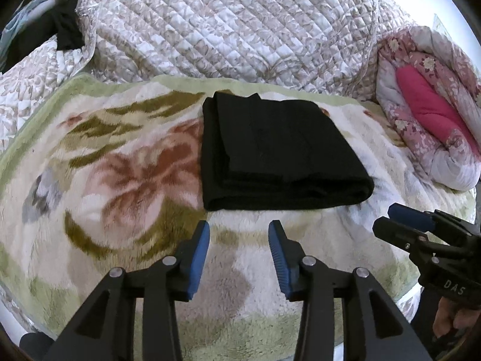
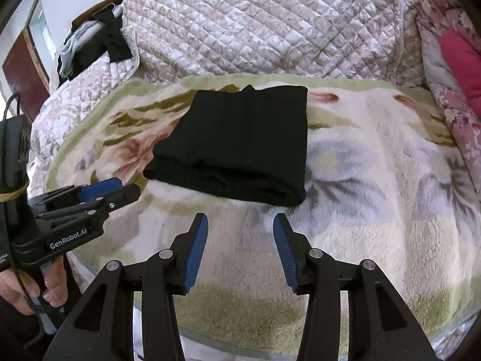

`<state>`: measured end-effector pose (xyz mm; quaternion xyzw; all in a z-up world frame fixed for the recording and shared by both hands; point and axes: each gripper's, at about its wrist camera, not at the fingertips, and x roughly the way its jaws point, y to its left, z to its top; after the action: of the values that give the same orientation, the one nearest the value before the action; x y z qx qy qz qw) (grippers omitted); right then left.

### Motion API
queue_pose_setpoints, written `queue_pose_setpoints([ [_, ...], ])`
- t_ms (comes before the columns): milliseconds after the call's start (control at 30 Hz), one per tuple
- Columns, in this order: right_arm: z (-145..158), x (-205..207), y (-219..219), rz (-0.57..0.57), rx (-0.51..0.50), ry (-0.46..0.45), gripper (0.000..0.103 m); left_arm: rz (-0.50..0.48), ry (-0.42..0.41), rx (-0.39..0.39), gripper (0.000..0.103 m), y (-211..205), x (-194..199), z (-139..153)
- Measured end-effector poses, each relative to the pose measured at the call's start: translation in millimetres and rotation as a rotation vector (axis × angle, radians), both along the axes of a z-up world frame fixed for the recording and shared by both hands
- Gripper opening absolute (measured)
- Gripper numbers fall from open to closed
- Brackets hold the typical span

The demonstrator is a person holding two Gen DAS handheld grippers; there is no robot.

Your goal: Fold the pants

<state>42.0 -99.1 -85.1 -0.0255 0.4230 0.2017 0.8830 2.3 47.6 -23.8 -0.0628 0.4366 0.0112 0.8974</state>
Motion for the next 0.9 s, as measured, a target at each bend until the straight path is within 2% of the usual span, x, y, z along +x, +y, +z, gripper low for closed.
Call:
queue_pose_setpoints([
  [333, -33.4, 11.5, -1.5, -0.031, -0.053, 0.05, 0.047, 0.022, 0.052, 0.026, 0.044, 3.3, 6.7, -34.5],
  [467, -35.1, 14.5, 0.2, -0.029, -0.06, 0.052, 0.049, 0.01, 0.048, 0.058, 0.045, -0.2, 7.1, -36.3],
  [900, -37.3, 14.4, 6.1, -0.02, -0.073, 0.05, 0.059, 0.01, 0.053, 0.053, 0.048, 0.6, 7.6, -37.2],
])
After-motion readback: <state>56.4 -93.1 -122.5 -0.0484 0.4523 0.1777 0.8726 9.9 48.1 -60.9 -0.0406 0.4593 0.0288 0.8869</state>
